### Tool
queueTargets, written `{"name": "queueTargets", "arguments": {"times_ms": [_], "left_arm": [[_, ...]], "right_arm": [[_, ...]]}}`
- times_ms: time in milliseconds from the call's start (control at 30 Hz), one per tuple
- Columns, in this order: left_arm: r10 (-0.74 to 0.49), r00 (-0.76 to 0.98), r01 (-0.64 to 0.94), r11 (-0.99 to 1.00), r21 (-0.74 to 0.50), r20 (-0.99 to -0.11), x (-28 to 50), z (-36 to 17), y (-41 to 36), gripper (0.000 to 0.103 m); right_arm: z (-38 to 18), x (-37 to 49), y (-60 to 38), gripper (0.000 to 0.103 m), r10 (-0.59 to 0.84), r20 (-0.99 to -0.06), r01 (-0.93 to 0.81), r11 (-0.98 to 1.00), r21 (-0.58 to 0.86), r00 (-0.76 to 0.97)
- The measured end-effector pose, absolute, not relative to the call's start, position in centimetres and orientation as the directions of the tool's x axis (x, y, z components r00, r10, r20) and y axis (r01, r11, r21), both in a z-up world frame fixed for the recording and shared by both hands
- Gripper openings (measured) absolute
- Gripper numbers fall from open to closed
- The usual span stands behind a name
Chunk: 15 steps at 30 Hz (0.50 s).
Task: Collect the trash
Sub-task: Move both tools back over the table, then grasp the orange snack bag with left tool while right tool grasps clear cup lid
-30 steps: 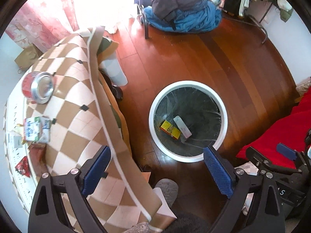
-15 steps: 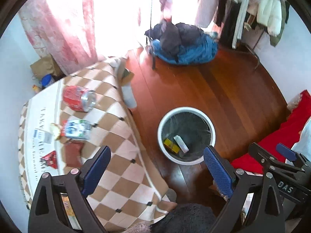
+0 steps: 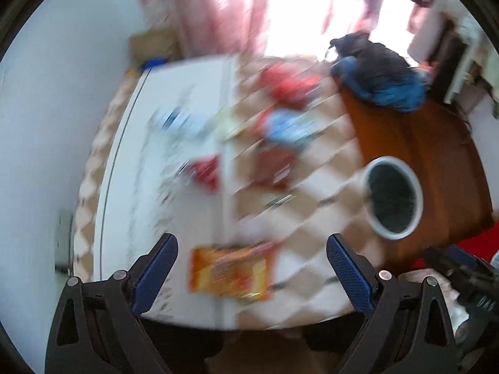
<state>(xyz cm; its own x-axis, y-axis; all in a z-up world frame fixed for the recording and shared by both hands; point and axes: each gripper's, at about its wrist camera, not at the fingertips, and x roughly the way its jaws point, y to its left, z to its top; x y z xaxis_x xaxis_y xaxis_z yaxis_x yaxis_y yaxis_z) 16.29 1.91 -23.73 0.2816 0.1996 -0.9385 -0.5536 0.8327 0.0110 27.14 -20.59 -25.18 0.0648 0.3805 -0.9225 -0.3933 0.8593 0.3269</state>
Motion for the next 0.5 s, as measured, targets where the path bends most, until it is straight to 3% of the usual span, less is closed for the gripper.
{"name": "queueTargets", "arguments": {"times_ms": [67, 100, 133, 400, 500], "left_arm": [[0.187, 0.250, -0.580, 0.815, 0.008, -0.950, 14.2, -26.4, 4.1, 0.096], [0.168, 0.235, -0.585, 0.811, -0.001, -0.957, 13.2, -28.0, 5.1, 0.096], [0.156, 0.221, -0.588, 0.809, -0.004, -0.963, 12.6, -29.3, 5.7, 0.096], [-0.054, 0.180, -0.602, 0.784, -0.153, -0.982, 12.0, -37.1, 7.3, 0.096], [-0.023, 0.170, -0.589, 0.799, -0.120, -0.985, 12.7, -37.4, 6.3, 0.080]], "right_arm": [[-27.4, 26.2, -18.6, 0.093, 0.384, -0.923, -0.406, 0.847, 0.342, 0.025], [-28.3, 26.0, -18.0, 0.076, 0.376, -0.926, -0.409, 0.848, 0.337, 0.016], [-29.3, 25.7, -17.2, 0.067, 0.370, -0.929, -0.411, 0.848, 0.336, 0.004], [-33.5, 25.1, -12.8, 0.067, 0.308, -0.951, -0.406, 0.865, 0.295, -0.033], [-34.0, 25.0, -12.1, 0.067, 0.293, -0.955, -0.405, 0.869, 0.282, -0.037]]}}
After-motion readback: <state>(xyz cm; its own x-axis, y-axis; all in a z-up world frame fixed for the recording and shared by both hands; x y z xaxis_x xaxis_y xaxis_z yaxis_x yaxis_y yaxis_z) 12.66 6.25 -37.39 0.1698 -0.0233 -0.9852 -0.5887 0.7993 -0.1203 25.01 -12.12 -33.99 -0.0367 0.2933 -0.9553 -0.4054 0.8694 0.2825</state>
